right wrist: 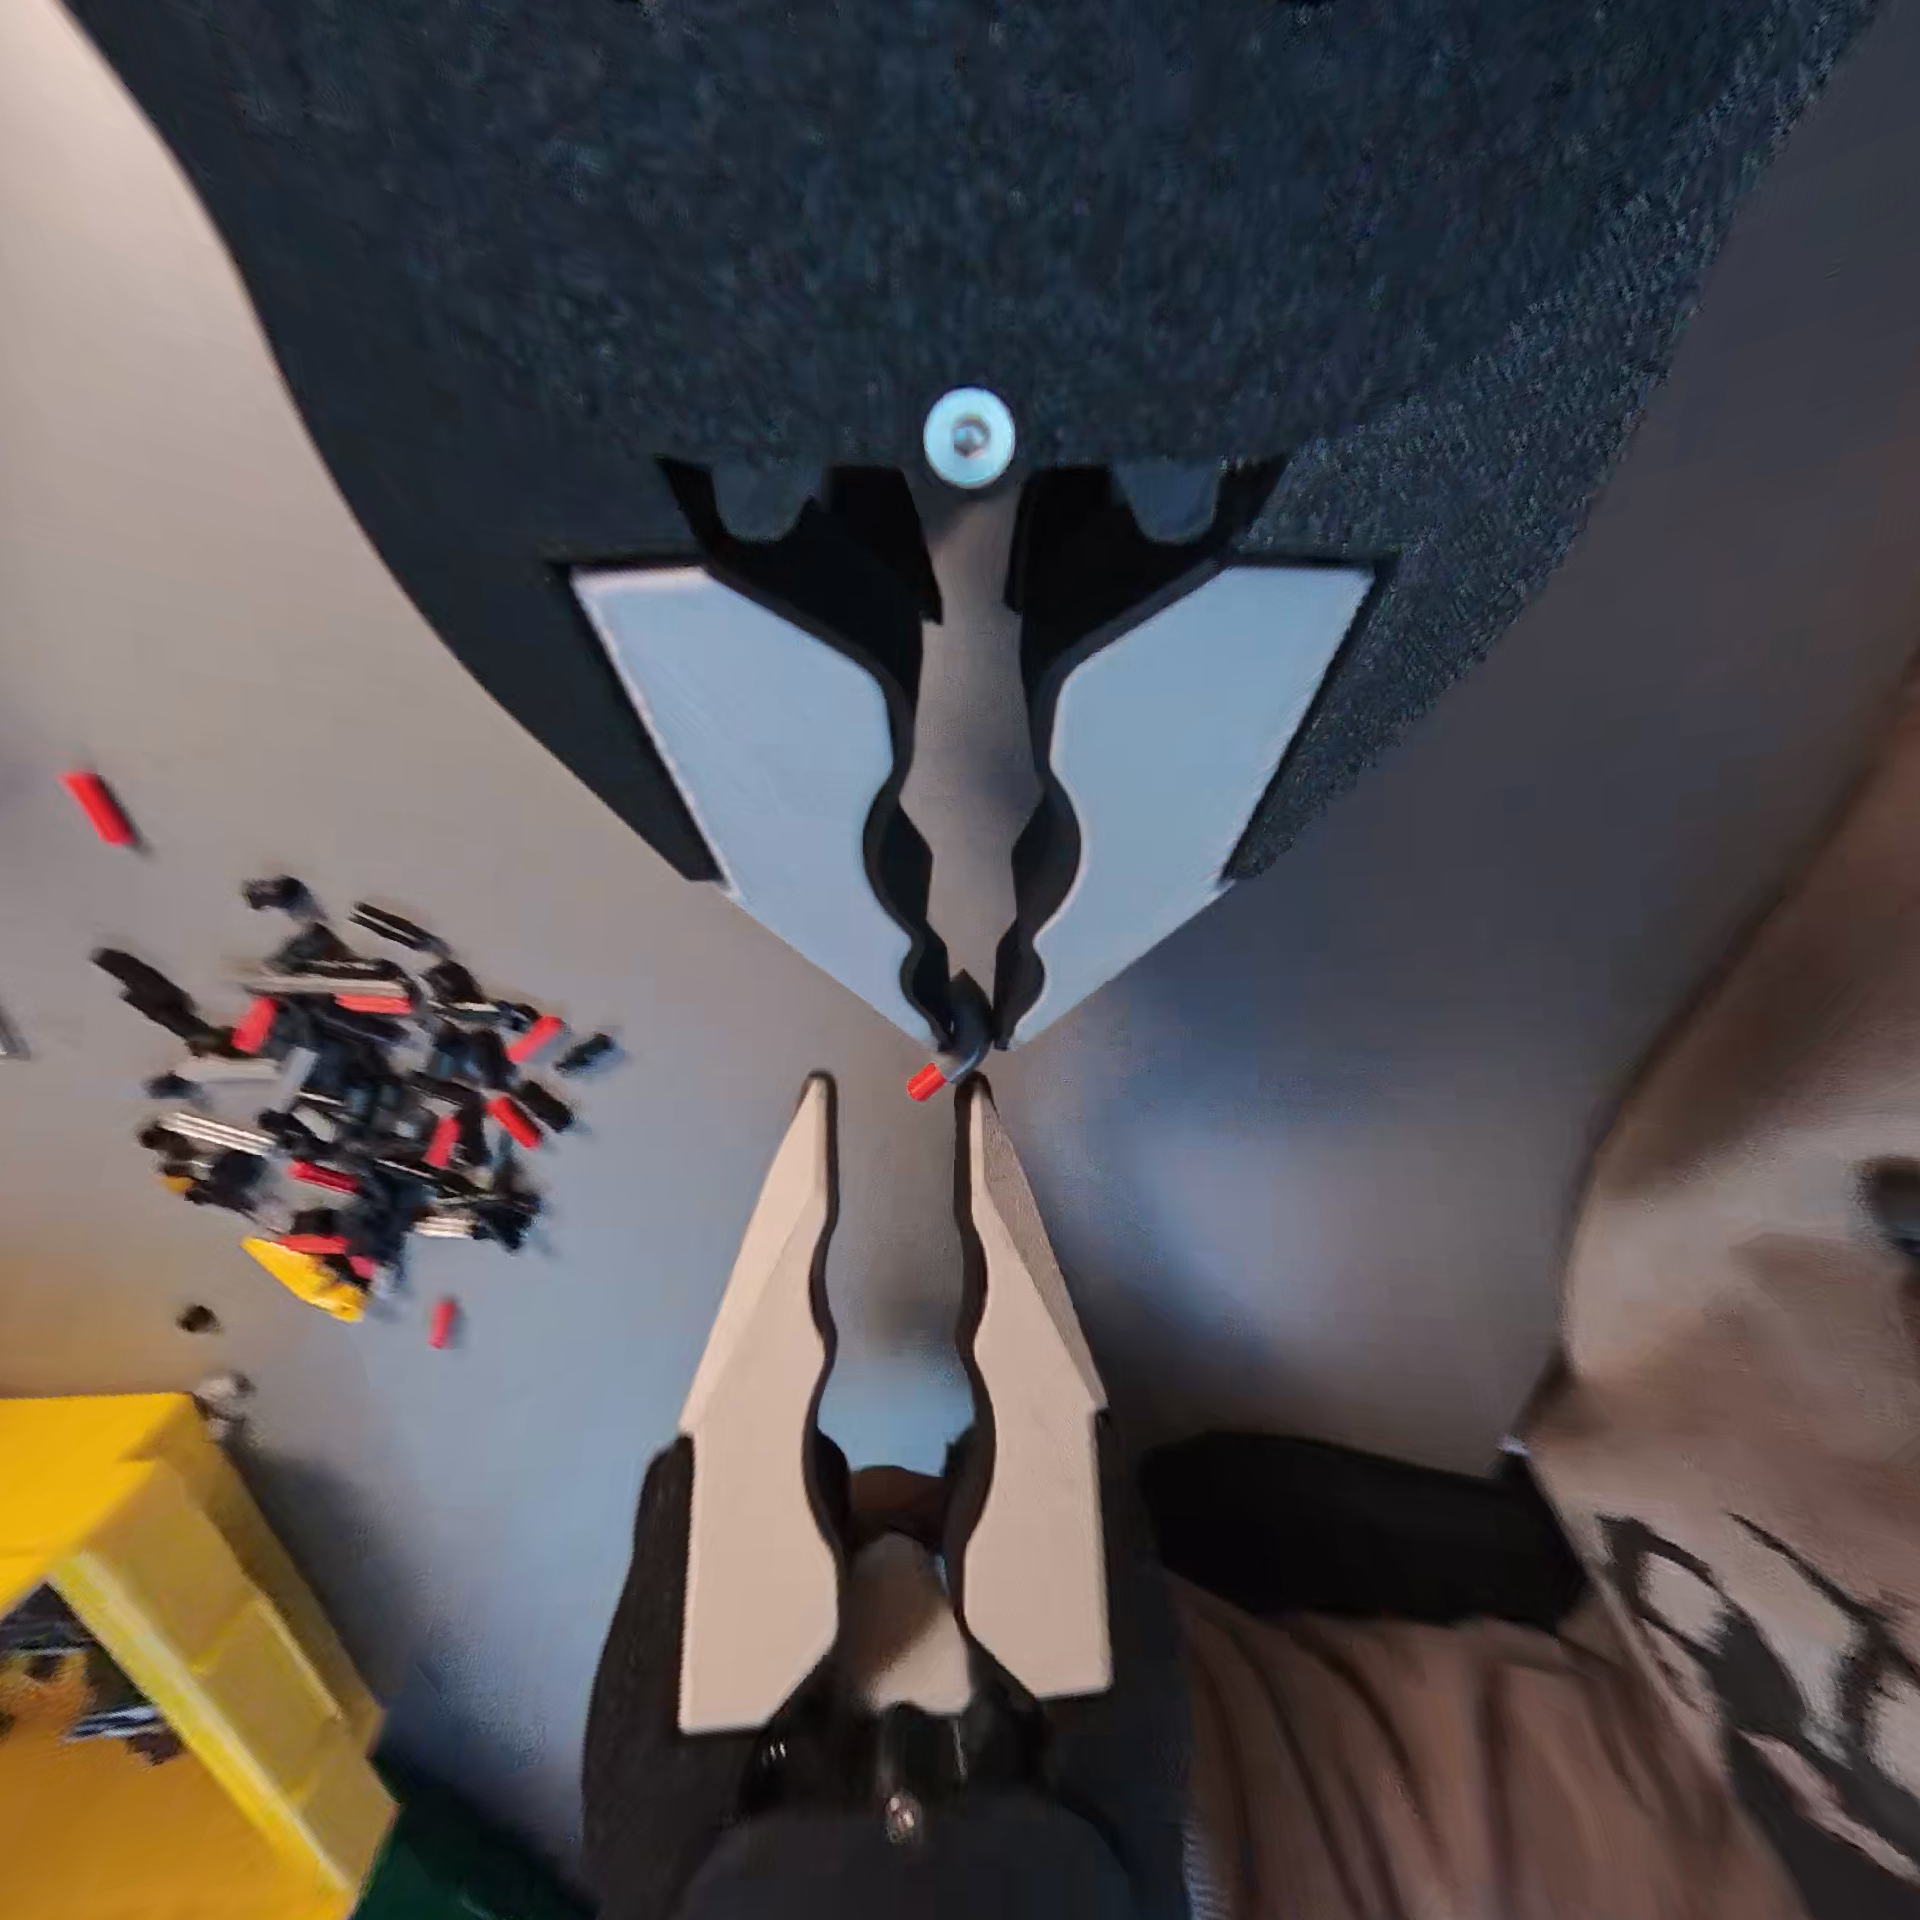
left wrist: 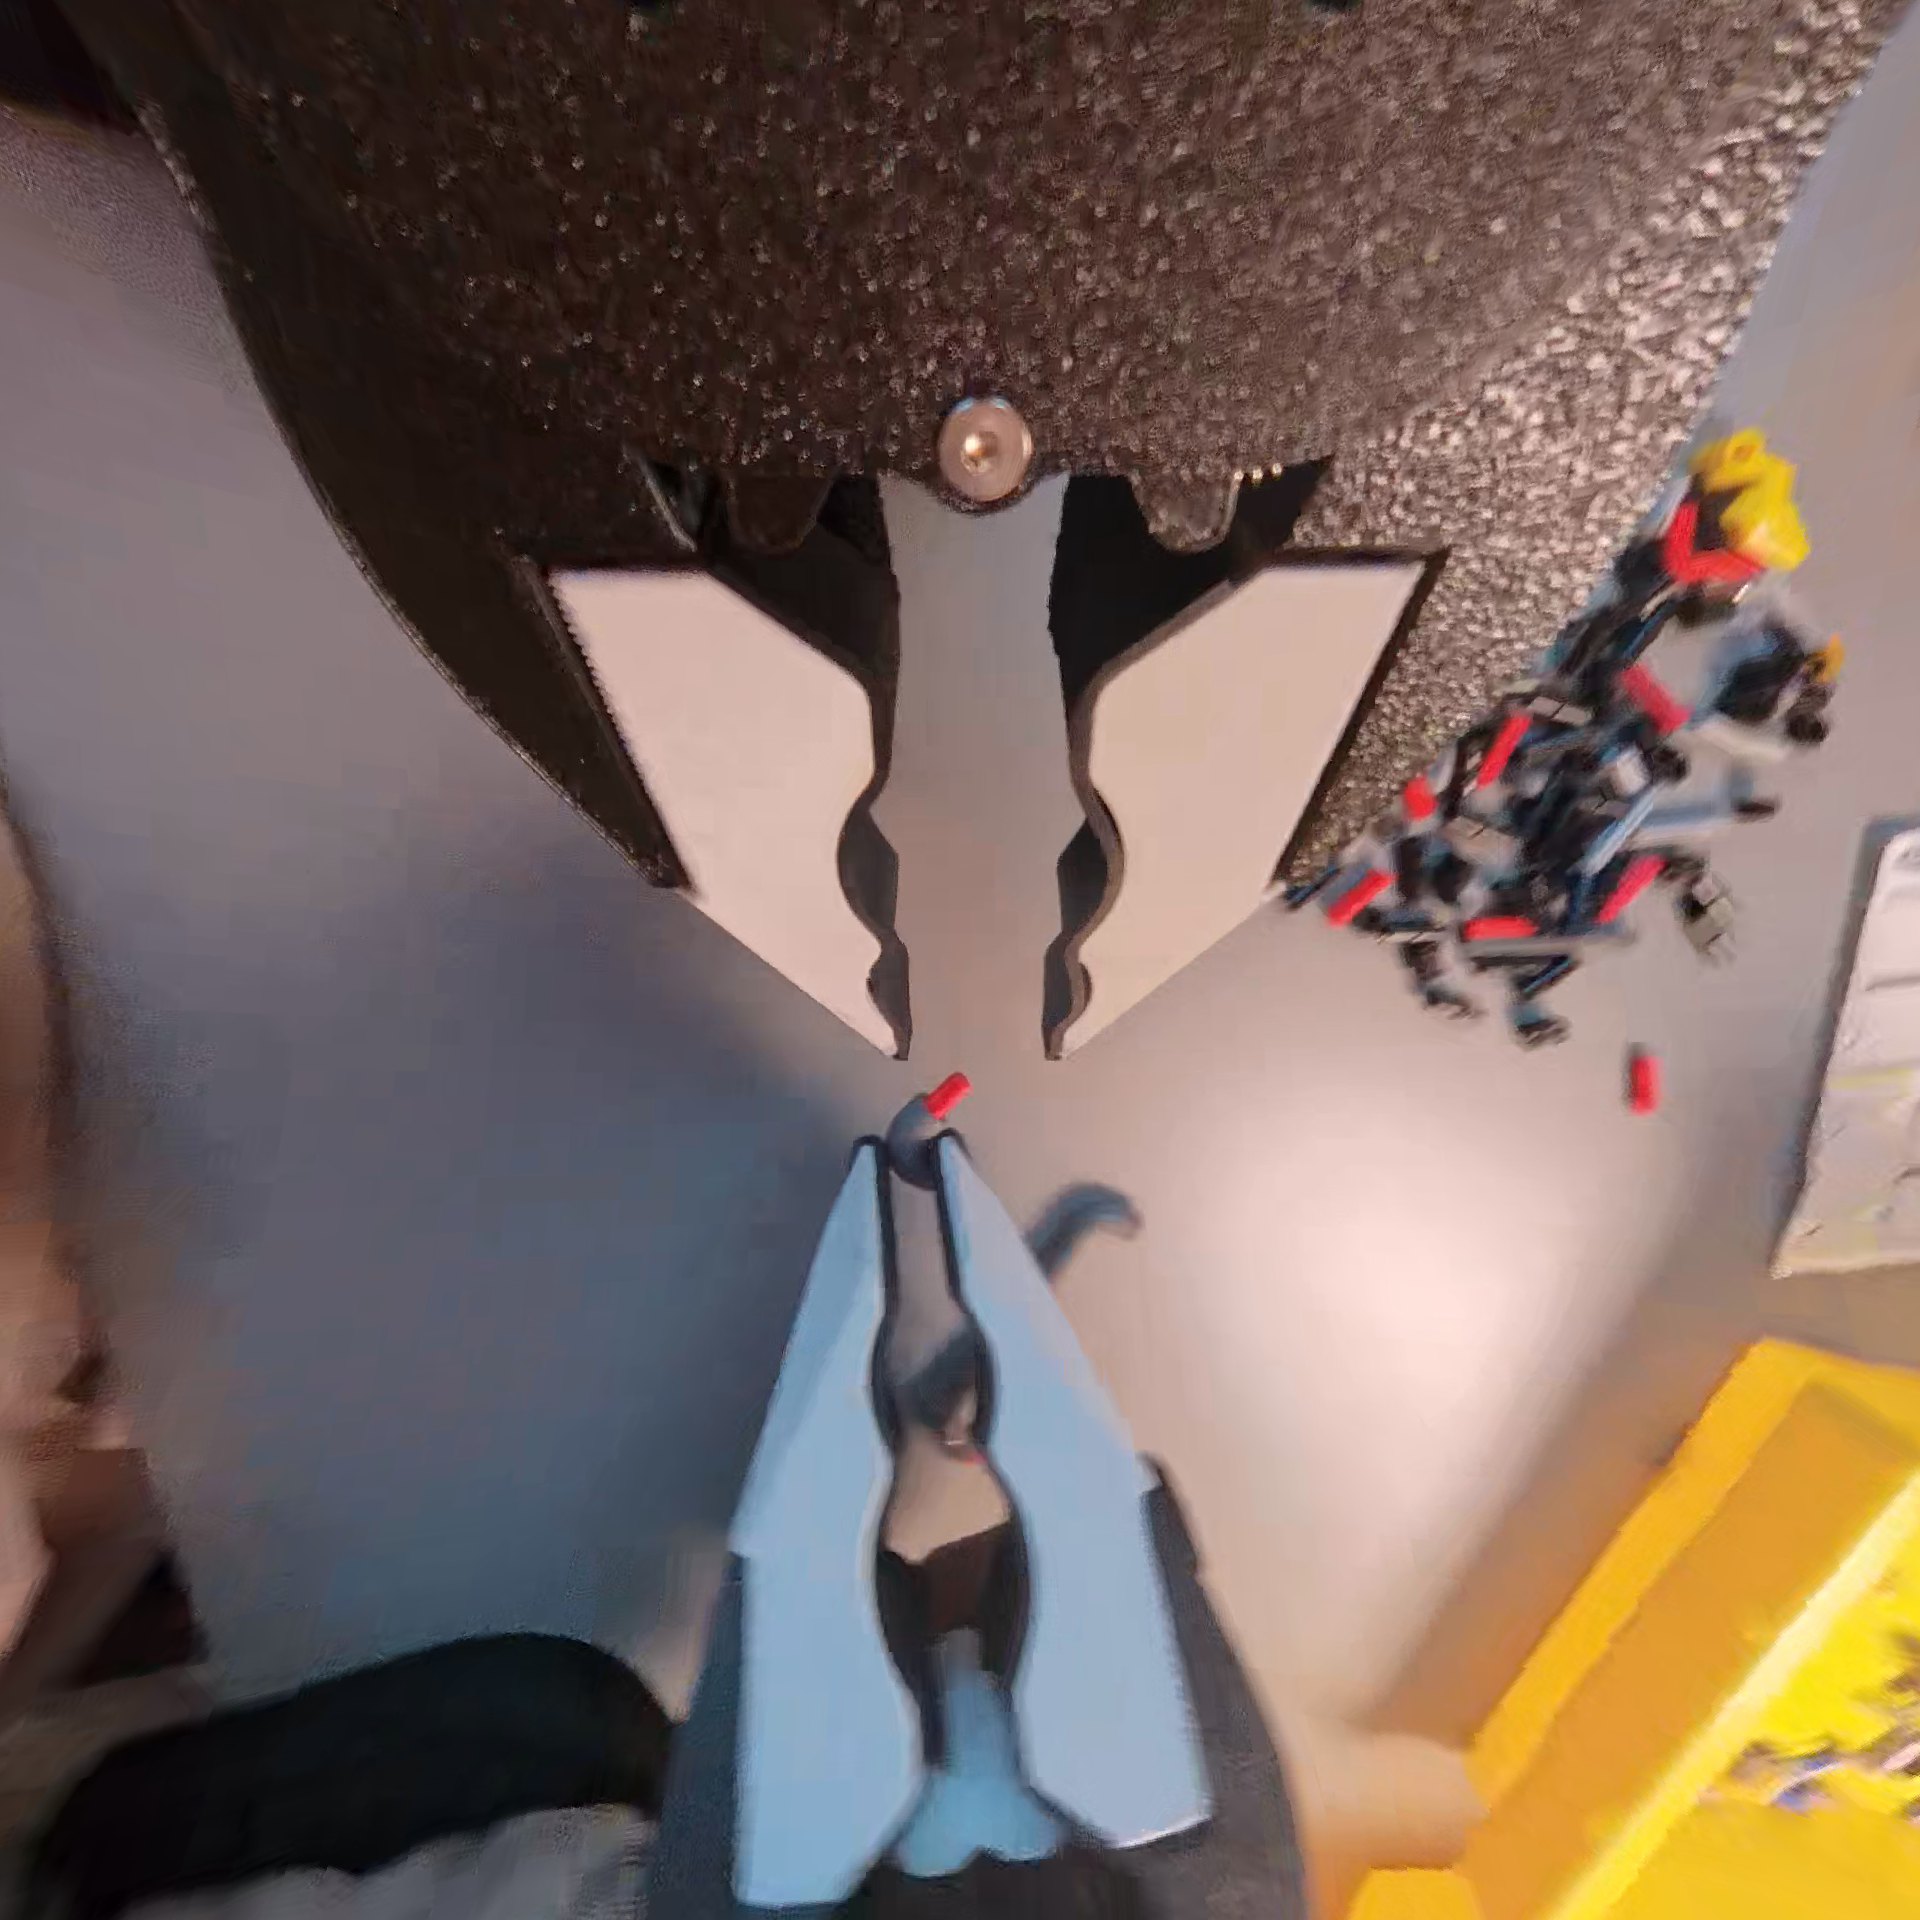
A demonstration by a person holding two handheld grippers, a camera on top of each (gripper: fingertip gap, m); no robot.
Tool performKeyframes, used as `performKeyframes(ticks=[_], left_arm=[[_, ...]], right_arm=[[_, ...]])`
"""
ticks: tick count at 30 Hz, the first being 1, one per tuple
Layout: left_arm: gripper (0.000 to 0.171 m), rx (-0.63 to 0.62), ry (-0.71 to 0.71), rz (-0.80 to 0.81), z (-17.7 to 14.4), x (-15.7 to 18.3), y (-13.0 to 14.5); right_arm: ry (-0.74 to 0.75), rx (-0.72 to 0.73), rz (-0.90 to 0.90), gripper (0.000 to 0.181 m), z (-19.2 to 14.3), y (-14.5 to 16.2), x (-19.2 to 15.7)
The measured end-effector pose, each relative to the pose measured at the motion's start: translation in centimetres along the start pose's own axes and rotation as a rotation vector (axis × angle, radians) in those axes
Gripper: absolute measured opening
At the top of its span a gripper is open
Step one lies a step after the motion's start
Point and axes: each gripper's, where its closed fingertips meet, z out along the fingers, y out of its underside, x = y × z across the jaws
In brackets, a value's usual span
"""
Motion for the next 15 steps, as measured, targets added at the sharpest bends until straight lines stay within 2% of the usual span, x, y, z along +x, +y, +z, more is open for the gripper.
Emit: performKeyframes(ticks=[2, 4, 9, 15], left_arm=[[0.018, -0.008, 0.053, 0.075, 0.2, 1.8, -0.4], [0.004, -0.045, 0.085, 0.134, 0.4, 3.0, -0.3], [0.004, -0.114, 0.060, 0.191, 0.9, 3.4, 0.2], [0.004, -0.100, 0.056, 0.158, 1.4, 3.3, 0.2]], right_arm=[[-0.110, 0.012, 0.030, 0.006, 0.2, -0.4, -1.9], [-0.173, 0.011, 0.058, 0.006, 0.4, -0.4, -2.8], [-0.235, 0.002, 0.151, 0.006, 0.5, 0.0, -3.4], [-0.251, 0.061, 0.291, 0.005, 0.2, -0.6, -3.1]])
